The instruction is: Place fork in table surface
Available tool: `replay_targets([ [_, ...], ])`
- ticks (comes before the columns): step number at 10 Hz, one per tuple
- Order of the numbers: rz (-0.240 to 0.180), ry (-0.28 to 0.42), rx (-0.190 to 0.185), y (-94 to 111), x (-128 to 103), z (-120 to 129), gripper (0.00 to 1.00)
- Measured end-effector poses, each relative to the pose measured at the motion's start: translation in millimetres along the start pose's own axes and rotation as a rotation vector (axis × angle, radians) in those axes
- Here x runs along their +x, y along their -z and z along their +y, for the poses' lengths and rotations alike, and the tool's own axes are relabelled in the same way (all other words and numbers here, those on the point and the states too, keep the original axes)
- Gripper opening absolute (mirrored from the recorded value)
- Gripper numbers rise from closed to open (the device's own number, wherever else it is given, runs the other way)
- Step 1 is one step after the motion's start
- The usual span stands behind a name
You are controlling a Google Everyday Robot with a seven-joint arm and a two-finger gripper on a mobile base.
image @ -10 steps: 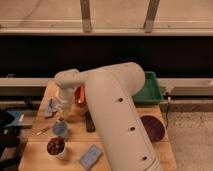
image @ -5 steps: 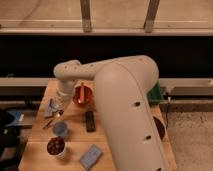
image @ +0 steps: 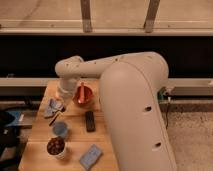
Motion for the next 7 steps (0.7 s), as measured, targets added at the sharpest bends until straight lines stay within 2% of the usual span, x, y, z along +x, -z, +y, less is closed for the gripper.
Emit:
replay_targets([
  [4, -0.048, -0.015, 0.045, 26, 2, -6, 0.0],
  [7, -0.088, -0.004, 0.081, 49, -6, 3, 0.0],
])
